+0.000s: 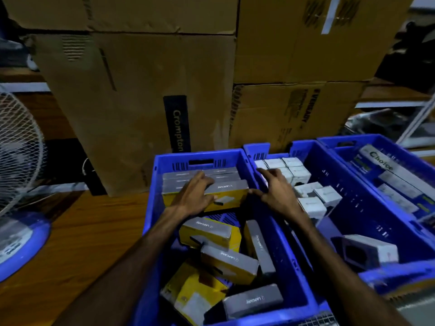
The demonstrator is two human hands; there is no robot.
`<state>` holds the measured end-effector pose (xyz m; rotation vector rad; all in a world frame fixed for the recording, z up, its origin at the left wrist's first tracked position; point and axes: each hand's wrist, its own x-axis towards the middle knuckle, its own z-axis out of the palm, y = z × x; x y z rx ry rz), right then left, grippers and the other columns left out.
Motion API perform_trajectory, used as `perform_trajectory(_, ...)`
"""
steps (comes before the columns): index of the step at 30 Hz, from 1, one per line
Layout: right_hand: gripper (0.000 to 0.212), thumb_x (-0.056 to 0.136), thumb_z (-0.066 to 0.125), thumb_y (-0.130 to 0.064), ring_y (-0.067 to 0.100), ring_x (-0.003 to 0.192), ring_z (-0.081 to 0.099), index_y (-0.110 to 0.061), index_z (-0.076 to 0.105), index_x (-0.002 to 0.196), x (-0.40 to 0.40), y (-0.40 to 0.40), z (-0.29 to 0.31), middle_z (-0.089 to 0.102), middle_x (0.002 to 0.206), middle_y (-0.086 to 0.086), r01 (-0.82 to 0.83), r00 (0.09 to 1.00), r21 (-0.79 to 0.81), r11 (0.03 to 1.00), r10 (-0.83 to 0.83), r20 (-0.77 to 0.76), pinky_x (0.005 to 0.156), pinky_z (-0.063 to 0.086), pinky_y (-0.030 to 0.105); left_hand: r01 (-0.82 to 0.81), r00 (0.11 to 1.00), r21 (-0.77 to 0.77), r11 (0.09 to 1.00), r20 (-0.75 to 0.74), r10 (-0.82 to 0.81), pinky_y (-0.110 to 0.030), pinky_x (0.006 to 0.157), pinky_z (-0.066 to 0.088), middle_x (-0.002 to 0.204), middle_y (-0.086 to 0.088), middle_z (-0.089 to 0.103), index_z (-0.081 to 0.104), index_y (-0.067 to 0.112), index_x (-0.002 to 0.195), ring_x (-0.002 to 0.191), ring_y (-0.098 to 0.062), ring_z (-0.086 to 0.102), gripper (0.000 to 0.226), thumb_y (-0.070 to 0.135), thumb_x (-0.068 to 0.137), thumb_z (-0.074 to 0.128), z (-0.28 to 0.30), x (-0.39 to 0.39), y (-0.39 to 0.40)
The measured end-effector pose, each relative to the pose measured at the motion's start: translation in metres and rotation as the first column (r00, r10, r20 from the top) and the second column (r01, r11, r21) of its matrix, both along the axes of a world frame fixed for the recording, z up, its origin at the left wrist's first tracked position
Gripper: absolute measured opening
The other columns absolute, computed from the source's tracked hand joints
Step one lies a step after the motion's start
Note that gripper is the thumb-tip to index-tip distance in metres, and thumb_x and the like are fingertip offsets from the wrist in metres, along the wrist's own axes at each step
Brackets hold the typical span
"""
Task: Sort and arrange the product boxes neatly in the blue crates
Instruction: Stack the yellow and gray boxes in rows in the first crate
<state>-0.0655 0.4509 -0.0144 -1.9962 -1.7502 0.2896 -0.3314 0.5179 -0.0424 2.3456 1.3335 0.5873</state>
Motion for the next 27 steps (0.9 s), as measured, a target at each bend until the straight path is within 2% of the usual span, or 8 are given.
perform_trajectory(3,0.083,0.077,0.075,-0.060,0.031,0.130,0.054,-0.028,0.046,0.147,0.000,-0.011,-0.011,0.052,0.146,0.008,0.079,0.987,-0.072,0.994,-0.088,-0.132,0.104,0.048,0.046,0.012,1.000,0.032,0.999,0.012,-0.012,-0.042,0.094,0.049,0.119,-0.001,0.047,0.062,0.013,0.132,0.112,-0.027,0.057,0.046,0.031,0.091,0.076,-0.005,0.010,0.003)
perform_trajectory(8,0.055,0.079,0.076,-0.038,0.031,0.105,0.068,-0.025,0.062,0.131,-0.004,-0.014,-0.012,0.070,0.124,0.009,0.113,0.948,-0.015,0.993,-0.113,-0.296,0.089,0.055,0.041,0.005,1.000,0.044,0.999,-0.012,-0.004,-0.044,0.088,0.050,0.113,0.002,0.041,0.063,0.012,0.127,0.103,-0.025,0.057,0.043,0.033,0.091,0.073,-0.004,0.018,0.018)
perform_trajectory(11,0.052,0.078,0.078,-0.032,0.026,0.088,0.071,-0.026,0.065,0.128,-0.003,-0.012,-0.014,0.075,0.113,0.006,0.114,0.939,-0.001,0.993,-0.108,-0.328,0.079,0.057,0.038,0.000,1.000,0.038,0.999,-0.028,0.001,-0.045,0.090,0.052,0.116,0.002,0.042,0.063,0.014,0.123,0.104,-0.024,0.058,0.039,0.034,0.090,0.072,-0.009,0.020,0.024)
perform_trajectory(14,0.058,0.078,0.079,-0.029,0.026,0.089,0.072,-0.023,0.064,0.133,-0.003,-0.010,-0.017,0.073,0.112,0.003,0.125,0.926,0.000,0.992,-0.117,-0.358,0.080,0.058,0.039,-0.003,0.999,0.034,0.999,-0.033,0.004,-0.046,0.090,0.054,0.117,0.005,0.041,0.061,0.018,0.121,0.103,-0.022,0.059,0.038,0.035,0.090,0.073,-0.014,0.019,0.029)
perform_trajectory(20,0.059,0.074,0.076,-0.035,0.026,0.084,0.072,-0.031,0.063,0.132,0.000,-0.010,-0.019,0.076,0.100,0.007,0.130,0.935,-0.033,0.991,-0.134,-0.330,0.081,0.059,0.041,0.021,0.994,0.026,0.999,-0.103,-0.019,-0.045,0.081,0.052,0.113,0.005,0.035,0.057,0.017,0.114,0.094,-0.025,0.059,0.033,0.032,0.092,0.075,-0.024,0.023,0.027)
perform_trajectory(22,0.065,0.072,0.073,-0.040,0.023,0.083,0.073,-0.032,0.060,0.135,0.001,-0.009,-0.020,0.076,0.101,0.005,0.129,0.934,-0.051,0.990,-0.139,-0.328,0.081,0.059,0.041,0.027,0.990,0.060,0.998,-0.140,-0.019,-0.045,0.081,0.053,0.117,0.002,0.038,0.054,0.017,0.112,0.095,-0.026,0.060,0.032,0.032,0.092,0.074,-0.026,0.024,0.025)
perform_trajectory(26,0.076,0.072,0.075,-0.040,0.017,0.088,0.073,-0.030,0.053,0.144,0.003,-0.008,-0.022,0.074,0.115,-0.002,0.122,0.911,-0.090,0.989,-0.147,-0.385,0.086,0.060,0.042,0.068,0.974,0.130,0.989,-0.223,-0.038,-0.042,0.094,0.047,0.137,-0.008,0.045,0.050,0.015,0.127,0.118,-0.031,0.057,0.042,0.029,0.094,0.070,-0.034,0.026,0.024)
perform_trajectory(27,0.077,0.072,0.075,-0.040,0.016,0.088,0.074,-0.030,0.052,0.145,0.003,-0.009,-0.021,0.074,0.117,-0.003,0.123,0.907,-0.093,0.988,-0.149,-0.394,0.086,0.060,0.042,0.084,0.968,0.164,0.983,-0.248,-0.041,-0.040,0.093,0.047,0.136,-0.007,0.045,0.049,0.017,0.127,0.118,-0.030,0.057,0.043,0.030,0.092,0.071,-0.036,0.026,0.025)
